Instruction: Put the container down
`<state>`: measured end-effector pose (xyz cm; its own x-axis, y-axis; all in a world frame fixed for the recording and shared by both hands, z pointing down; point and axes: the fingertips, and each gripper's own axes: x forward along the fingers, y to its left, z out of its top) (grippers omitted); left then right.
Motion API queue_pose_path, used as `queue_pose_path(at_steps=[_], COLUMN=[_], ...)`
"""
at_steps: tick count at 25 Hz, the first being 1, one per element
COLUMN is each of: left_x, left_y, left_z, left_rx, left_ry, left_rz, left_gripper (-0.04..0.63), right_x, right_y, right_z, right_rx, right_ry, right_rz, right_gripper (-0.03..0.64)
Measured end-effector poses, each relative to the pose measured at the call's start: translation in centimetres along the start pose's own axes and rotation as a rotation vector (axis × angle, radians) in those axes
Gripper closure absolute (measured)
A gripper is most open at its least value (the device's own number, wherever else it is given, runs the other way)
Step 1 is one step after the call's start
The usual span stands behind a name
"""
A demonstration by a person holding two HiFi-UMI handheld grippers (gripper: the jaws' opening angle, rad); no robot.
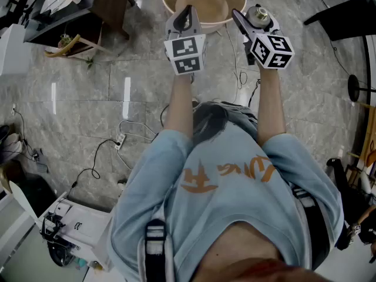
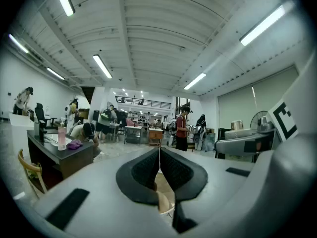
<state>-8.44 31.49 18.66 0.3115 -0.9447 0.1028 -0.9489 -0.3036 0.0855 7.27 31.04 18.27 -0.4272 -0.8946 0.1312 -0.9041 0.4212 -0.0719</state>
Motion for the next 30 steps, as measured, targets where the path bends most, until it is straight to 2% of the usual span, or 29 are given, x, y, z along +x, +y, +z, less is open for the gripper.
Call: queue_pose_path(at_steps=[10, 15, 18, 23, 30], left_x=[0.0, -0.7, -1.1, -0.7, 1.2], left_y=[2.7, 5.7, 6.9, 8.4, 7.3], left_z=[-0.1, -1.9, -2.4, -2.8, -2.8], left_rx=[-0.025, -0.062, -0.083, -0.132, -0.135], left_ry=[0.003, 0.028, 0.029, 0.025, 0.026], left_rz=[0.019, 0.05, 0.053, 0.061, 0.031], left_gripper=[0.565, 0.565, 0.565, 0.565, 0.565], right_x=[1.1, 1.9, 2.1, 2.6, 2.5], right_y=[1.1, 2.0, 2.6, 3.1, -0.7], right_z=[0.0, -1.3, -1.6, -1.4, -0.4], right_rx=[0.046, 0.125, 0.143, 0.093, 0.116], right_ry=[-0.013, -0.022, -0.018, 0.005, -0.01], right_rz=[0.046, 0.078, 0.073, 0.066, -0.002], right_gripper=[0.255, 0.256, 0.256, 0.256, 0.256])
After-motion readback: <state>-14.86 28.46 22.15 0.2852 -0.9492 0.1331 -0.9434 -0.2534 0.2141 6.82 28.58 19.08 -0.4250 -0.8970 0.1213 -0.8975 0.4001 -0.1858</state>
